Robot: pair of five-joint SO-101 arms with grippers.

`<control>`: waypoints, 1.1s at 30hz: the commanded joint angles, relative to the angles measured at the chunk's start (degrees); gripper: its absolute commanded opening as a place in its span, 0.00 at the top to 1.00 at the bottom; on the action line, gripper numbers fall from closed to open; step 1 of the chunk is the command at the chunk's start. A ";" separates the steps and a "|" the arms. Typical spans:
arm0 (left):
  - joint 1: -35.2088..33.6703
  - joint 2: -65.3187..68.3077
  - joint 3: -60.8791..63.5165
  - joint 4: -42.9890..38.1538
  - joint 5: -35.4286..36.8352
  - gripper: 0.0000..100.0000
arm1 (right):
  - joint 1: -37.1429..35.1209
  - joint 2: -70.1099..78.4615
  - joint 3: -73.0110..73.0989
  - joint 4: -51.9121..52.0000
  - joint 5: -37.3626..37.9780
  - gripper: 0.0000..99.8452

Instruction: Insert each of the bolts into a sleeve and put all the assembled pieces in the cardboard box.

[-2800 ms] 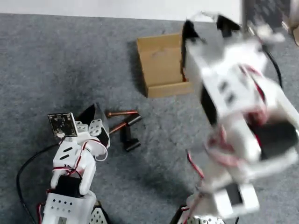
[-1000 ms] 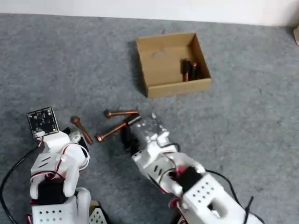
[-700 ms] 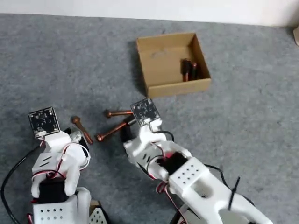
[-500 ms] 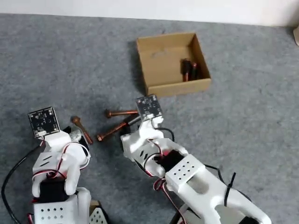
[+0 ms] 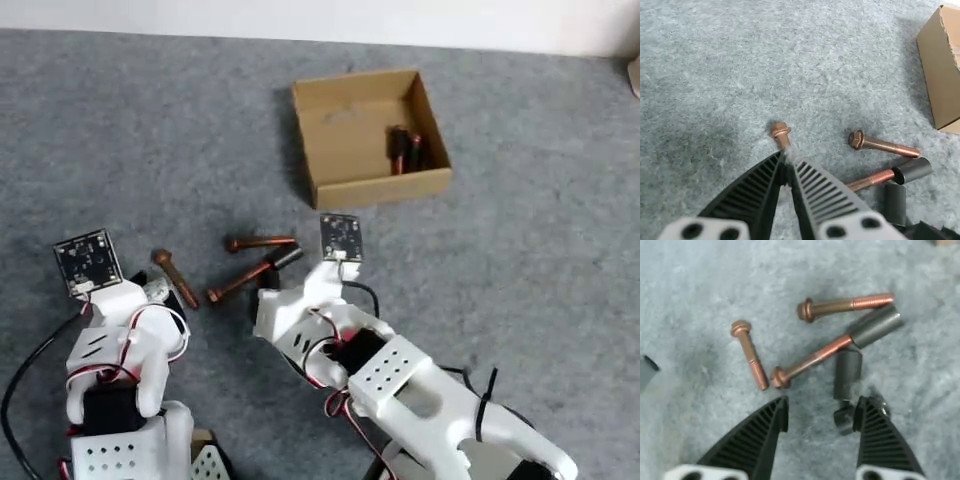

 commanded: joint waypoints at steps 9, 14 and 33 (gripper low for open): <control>-0.31 -0.31 -0.40 -1.41 0.35 0.99 | -1.45 -0.13 0.13 -1.36 -1.93 0.80; -0.31 -0.31 -0.22 -1.41 0.35 0.99 | -3.82 -0.13 0.40 -0.92 -1.85 0.80; -0.31 -0.40 1.71 -3.78 0.26 0.99 | 1.98 -0.48 4.09 0.66 8.35 0.80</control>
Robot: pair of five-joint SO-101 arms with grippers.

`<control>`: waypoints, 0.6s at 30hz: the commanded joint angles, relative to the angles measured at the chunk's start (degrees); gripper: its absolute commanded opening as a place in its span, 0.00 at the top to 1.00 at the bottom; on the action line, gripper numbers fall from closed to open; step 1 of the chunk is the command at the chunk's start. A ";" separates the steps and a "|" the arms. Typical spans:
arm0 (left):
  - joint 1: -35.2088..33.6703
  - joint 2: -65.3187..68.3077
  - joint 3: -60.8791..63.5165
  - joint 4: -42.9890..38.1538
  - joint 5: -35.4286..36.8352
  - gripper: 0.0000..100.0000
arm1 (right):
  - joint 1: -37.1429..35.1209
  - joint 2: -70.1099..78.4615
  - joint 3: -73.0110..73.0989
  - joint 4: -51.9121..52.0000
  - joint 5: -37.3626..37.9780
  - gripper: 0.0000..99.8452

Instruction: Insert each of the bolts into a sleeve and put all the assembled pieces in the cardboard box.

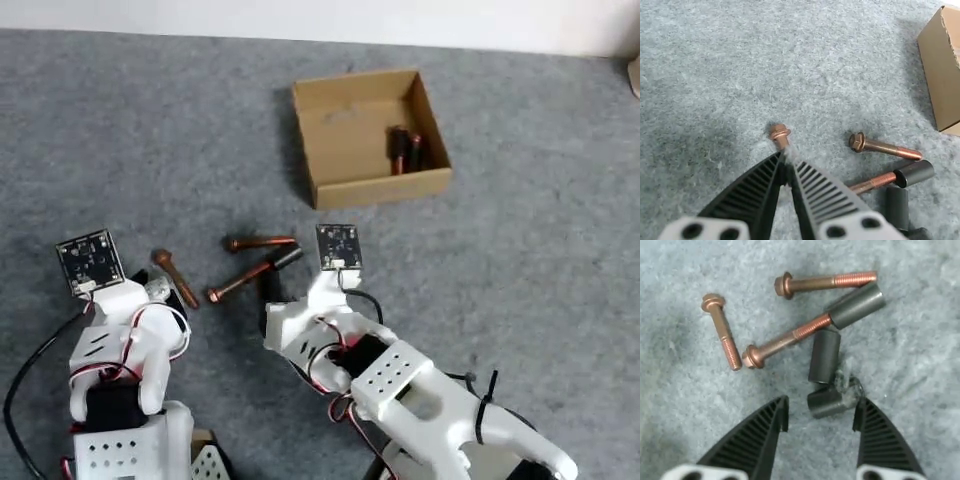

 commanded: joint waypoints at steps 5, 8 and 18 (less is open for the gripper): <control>-0.22 -0.84 0.48 -1.49 0.26 0.99 | 1.98 -0.84 1.80 0.84 16.97 0.80; -0.13 -0.84 0.48 -1.49 0.26 0.99 | 2.07 -0.84 1.19 5.41 25.49 0.80; -0.04 -0.84 0.48 -1.41 0.18 0.99 | 5.32 -0.84 0.31 10.42 59.43 0.80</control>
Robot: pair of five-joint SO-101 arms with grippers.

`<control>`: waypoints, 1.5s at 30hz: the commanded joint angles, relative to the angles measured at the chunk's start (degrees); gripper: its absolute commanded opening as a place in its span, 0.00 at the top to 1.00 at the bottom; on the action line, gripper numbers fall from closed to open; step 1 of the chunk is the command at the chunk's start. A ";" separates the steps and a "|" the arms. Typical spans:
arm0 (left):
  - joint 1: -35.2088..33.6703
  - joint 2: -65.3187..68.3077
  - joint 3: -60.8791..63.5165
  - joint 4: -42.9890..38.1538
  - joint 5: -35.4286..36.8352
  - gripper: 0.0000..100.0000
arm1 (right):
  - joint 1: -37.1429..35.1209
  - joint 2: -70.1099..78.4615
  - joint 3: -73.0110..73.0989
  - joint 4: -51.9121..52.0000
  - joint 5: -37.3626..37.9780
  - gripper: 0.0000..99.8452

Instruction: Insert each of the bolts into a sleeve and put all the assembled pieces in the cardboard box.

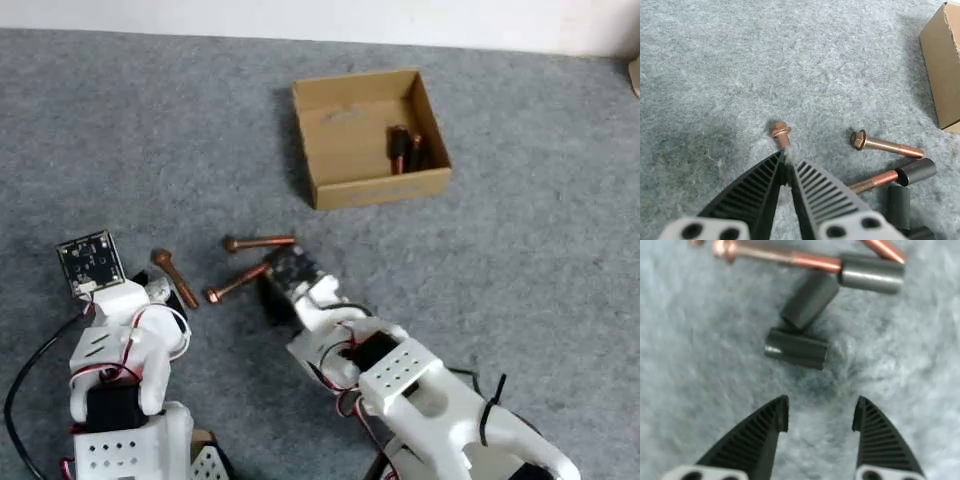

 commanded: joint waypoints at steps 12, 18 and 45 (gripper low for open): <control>-0.04 -0.40 -0.31 -1.32 0.18 0.99 | 1.36 -0.84 -1.63 -0.57 12.13 0.80; -0.04 -0.40 -0.31 -1.32 0.09 0.99 | 0.04 -0.31 -2.77 -0.57 20.40 0.80; -0.04 -0.40 -0.31 -1.32 0.09 0.99 | -7.43 1.89 -25.89 25.71 34.11 0.81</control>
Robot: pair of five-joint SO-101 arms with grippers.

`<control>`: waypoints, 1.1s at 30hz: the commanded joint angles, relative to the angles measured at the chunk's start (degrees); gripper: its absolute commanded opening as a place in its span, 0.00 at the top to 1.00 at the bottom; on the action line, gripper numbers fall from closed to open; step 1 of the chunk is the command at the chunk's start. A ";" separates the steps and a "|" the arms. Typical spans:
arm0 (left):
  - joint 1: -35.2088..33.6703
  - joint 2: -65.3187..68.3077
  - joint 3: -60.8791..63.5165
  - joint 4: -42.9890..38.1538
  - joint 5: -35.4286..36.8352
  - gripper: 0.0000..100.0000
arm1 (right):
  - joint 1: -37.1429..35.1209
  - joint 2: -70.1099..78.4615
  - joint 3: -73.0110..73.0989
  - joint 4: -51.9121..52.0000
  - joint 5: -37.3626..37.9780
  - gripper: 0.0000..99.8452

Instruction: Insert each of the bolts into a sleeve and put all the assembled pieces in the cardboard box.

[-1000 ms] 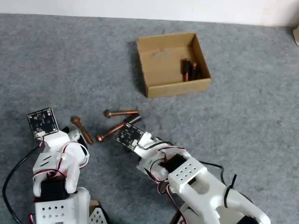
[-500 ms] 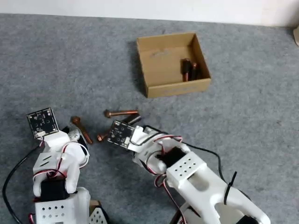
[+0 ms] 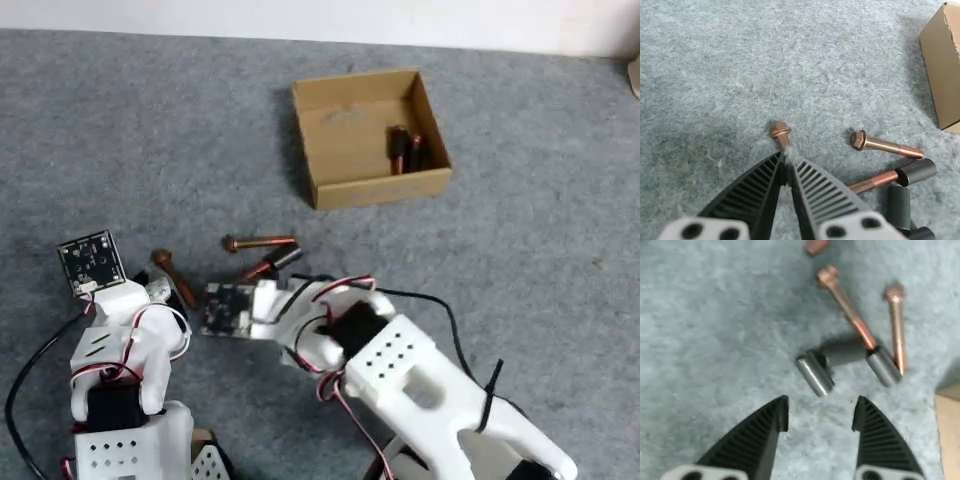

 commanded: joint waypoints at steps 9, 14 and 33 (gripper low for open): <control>-0.04 -0.40 -0.22 -1.32 0.09 0.99 | -1.27 19.30 -5.93 0.04 4.22 0.81; -0.04 -0.40 -0.22 -1.32 0.00 0.99 | -1.19 22.29 -10.07 -0.04 4.31 0.81; -0.31 -0.40 -0.22 -1.32 0.00 0.99 | -0.40 22.81 -13.14 -4.53 6.59 0.81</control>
